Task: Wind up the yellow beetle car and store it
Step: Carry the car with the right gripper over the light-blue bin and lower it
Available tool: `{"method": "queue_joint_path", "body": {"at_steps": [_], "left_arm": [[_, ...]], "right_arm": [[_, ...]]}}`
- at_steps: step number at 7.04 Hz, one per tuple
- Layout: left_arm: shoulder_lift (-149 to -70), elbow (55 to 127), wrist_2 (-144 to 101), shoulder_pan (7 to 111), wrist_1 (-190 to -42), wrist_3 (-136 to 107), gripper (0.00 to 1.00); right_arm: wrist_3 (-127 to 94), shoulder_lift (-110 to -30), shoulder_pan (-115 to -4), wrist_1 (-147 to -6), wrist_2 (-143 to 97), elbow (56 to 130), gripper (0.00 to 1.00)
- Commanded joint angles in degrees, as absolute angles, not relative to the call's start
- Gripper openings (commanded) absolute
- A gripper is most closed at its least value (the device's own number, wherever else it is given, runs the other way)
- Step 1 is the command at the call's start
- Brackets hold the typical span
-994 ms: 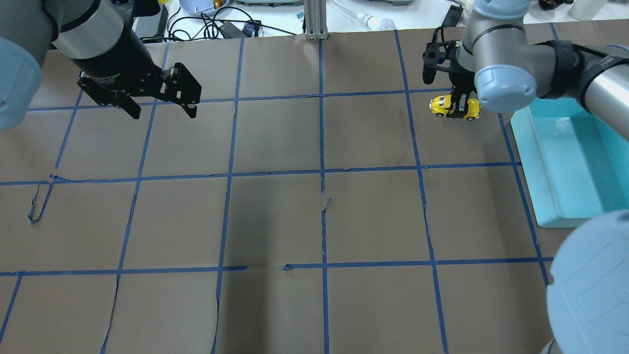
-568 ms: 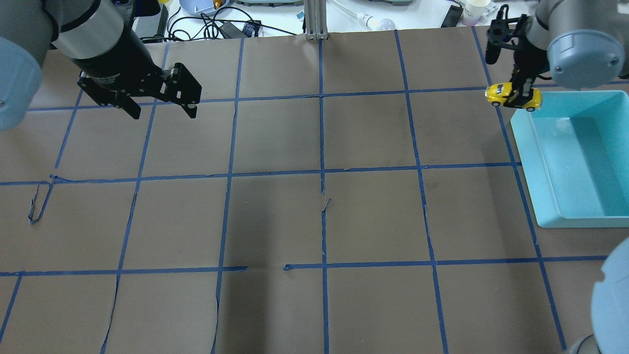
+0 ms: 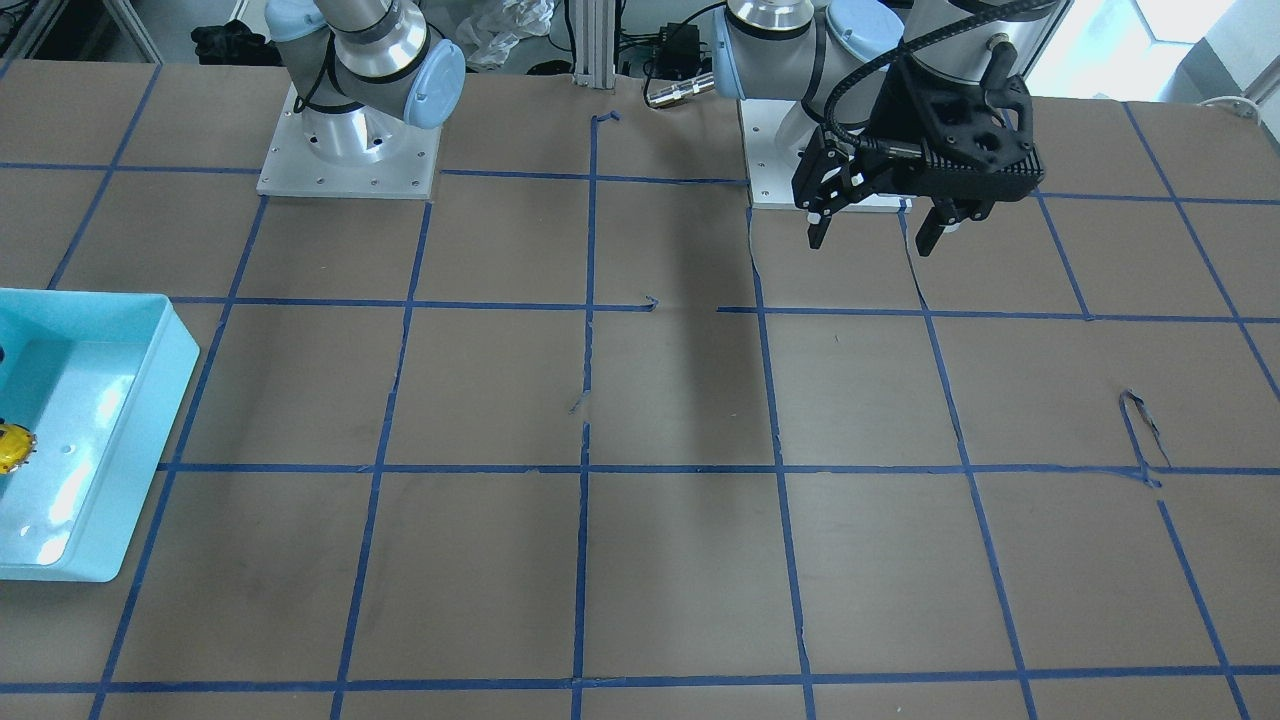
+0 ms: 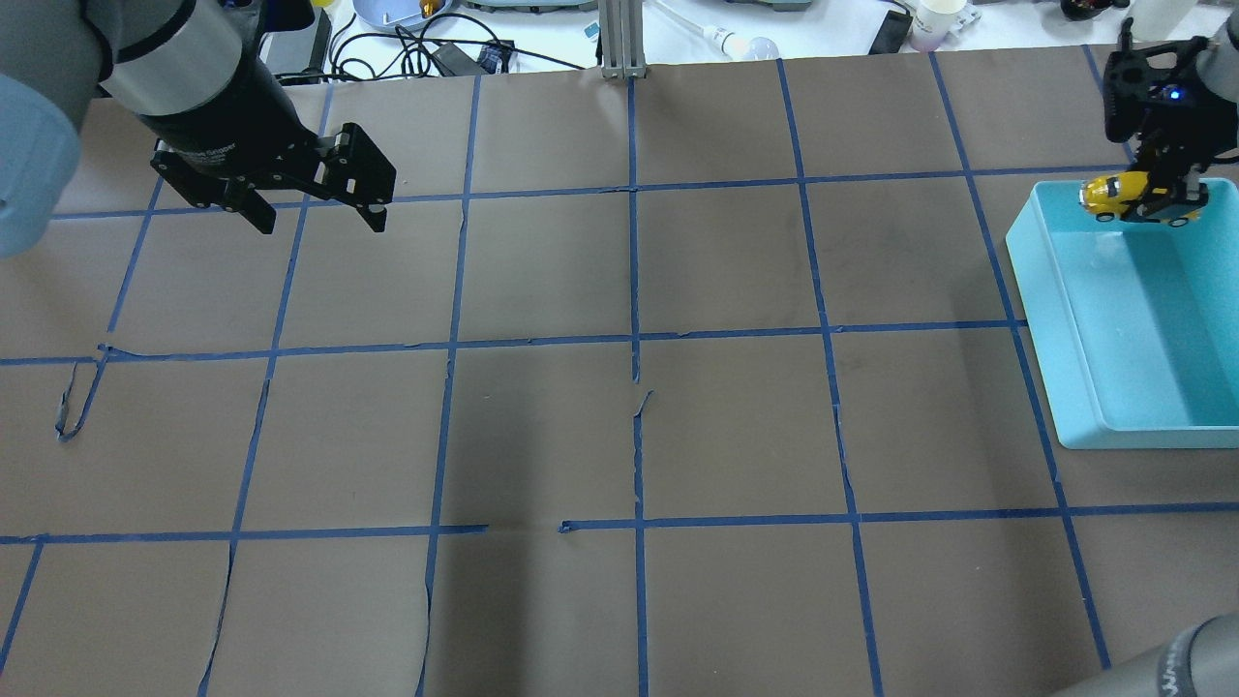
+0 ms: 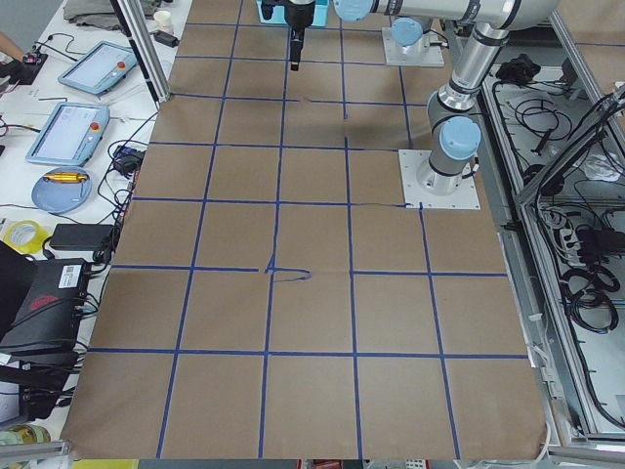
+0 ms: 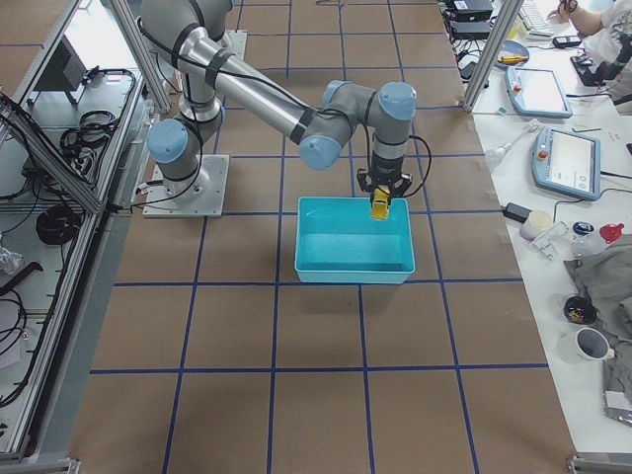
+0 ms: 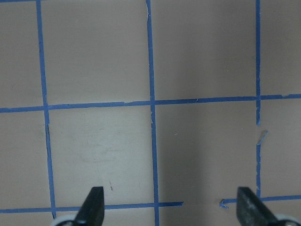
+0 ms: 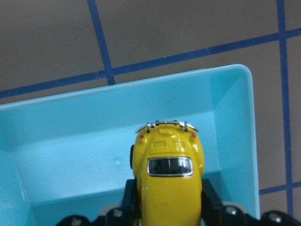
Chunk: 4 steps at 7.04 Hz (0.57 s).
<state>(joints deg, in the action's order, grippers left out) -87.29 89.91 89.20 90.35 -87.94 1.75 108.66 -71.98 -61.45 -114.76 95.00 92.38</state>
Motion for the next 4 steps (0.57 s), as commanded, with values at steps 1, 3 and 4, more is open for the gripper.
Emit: {"method": "queue_joint_path", "body": {"at_steps": [1, 3, 4], "left_arm": [[-87.28, 89.91, 89.21, 90.35, -87.98, 1.76, 1.00], [-87.28, 90.00, 89.21, 90.35, -87.98, 1.76, 1.00], [-87.28, 90.00, 89.21, 90.35, -87.98, 1.76, 1.00]], "right_arm": [[114.23, -69.88, -59.86, -115.22, 95.36, 94.82, 0.00], [116.61, -67.51, -57.67, -115.22, 95.10, 96.67, 0.00], [117.41, -66.37, -57.48, -115.22, 95.18, 97.20, 0.02]]}}
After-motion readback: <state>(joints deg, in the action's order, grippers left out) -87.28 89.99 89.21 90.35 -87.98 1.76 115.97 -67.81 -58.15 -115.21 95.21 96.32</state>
